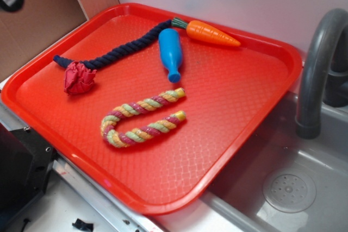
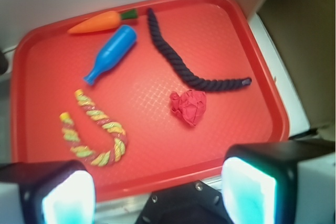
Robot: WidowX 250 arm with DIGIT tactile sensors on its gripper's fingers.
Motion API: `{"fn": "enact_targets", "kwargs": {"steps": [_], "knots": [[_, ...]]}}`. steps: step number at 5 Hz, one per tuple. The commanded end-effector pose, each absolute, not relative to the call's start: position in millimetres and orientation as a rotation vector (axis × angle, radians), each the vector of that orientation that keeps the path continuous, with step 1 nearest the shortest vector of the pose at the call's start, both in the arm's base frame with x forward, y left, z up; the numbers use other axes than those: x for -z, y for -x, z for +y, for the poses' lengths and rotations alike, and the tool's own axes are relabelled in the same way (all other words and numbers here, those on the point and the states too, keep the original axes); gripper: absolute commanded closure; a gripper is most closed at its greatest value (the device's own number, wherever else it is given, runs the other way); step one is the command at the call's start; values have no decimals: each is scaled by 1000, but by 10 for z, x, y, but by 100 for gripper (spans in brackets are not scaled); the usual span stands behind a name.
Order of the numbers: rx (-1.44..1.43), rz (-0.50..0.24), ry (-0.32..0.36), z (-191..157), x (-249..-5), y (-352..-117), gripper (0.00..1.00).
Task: Grab the red paper.
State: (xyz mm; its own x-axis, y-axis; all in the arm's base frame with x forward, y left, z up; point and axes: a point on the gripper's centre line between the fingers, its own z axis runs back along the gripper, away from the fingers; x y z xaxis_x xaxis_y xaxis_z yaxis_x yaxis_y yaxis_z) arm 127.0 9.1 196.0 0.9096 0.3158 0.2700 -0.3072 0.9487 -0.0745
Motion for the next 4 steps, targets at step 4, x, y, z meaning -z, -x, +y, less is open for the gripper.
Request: {"fn": "enact_targets", "kwargs": {"steps": [4], "knots": [[-496,-233,-19,725,-364,-1914,0]]}}
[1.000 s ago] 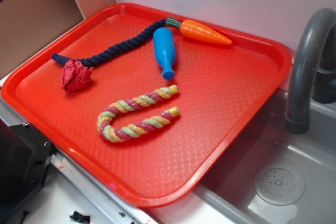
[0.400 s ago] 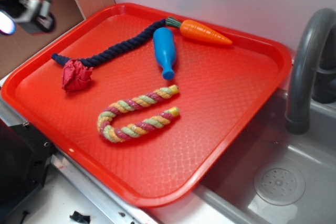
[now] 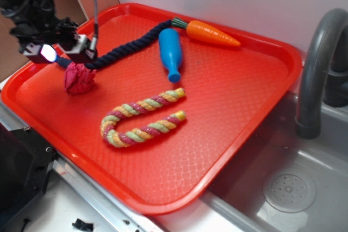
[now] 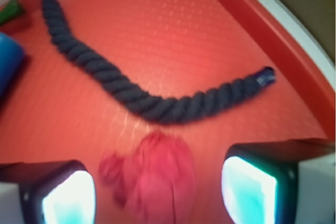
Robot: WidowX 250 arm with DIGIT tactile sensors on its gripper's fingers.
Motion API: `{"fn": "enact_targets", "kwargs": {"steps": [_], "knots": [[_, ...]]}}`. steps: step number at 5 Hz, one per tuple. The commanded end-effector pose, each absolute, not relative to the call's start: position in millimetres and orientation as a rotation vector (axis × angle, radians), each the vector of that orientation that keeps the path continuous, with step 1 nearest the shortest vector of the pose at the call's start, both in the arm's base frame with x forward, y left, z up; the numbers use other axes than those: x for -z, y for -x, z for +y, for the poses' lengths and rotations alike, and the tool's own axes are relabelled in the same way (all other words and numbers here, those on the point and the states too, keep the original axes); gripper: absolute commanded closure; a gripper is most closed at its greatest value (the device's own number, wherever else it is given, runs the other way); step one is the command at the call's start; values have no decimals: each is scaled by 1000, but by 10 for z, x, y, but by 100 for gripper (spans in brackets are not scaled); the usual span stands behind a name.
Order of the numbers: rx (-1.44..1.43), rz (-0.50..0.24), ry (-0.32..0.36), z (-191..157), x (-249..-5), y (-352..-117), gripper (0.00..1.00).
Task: Grab the red paper.
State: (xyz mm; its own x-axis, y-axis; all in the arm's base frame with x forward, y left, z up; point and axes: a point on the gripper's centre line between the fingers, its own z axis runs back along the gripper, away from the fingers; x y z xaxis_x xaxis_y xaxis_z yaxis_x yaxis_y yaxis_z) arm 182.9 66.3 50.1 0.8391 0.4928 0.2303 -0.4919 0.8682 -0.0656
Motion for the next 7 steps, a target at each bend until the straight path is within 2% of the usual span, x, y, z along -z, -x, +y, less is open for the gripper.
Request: {"fn": "enact_targets", "kwargs": {"steps": [1,2,3,4,5,6,7], "knots": [[-459,-180,24,641,-197,-1932,0],[-460,-164,19,641,-154,-1925,76],[-470,-171,21,639,-218,-1935,100],[-431,-134,25,591,-541,-1949,100],[-373,-152,49,266,-1043,-1975,100],[-301,-189,126,-112,-1543,-1927,100],[-264,-207,226,-324,-1934,-1820,100]]}}
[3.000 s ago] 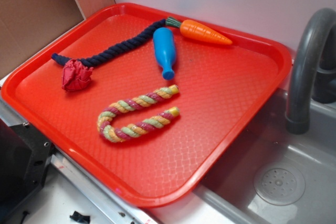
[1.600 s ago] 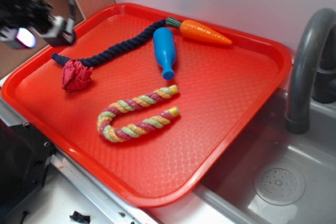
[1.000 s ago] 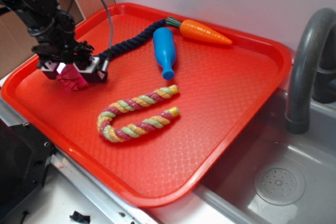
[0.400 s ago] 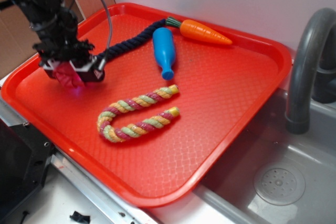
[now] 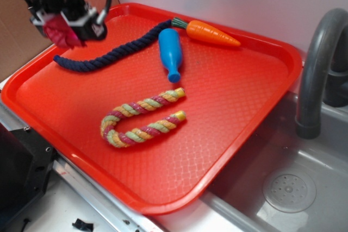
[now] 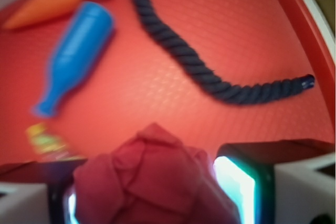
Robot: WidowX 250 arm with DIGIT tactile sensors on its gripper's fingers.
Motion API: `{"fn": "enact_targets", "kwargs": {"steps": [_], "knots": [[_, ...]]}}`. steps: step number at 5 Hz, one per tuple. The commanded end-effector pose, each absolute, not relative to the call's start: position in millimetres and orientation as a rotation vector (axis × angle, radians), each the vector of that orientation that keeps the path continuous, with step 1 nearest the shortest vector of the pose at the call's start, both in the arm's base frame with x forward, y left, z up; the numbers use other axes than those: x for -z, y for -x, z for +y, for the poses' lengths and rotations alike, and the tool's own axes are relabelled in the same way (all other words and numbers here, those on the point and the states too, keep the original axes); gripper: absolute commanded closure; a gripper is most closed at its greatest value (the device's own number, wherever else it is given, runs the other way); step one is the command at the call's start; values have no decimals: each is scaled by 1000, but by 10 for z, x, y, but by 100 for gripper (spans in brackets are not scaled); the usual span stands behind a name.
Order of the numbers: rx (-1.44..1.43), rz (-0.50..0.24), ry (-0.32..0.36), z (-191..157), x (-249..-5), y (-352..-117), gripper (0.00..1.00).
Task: Grab the red paper.
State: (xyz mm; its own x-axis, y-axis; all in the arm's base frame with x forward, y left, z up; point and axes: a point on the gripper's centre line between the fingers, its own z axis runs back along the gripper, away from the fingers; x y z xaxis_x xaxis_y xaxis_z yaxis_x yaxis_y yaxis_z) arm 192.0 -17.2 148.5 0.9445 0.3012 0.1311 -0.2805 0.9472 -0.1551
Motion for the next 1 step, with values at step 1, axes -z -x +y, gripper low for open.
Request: {"fn": "enact_targets", "kwargs": {"steps": [1], "knots": [[-272,-222,199,-359,-1978,-1804,100]]}}
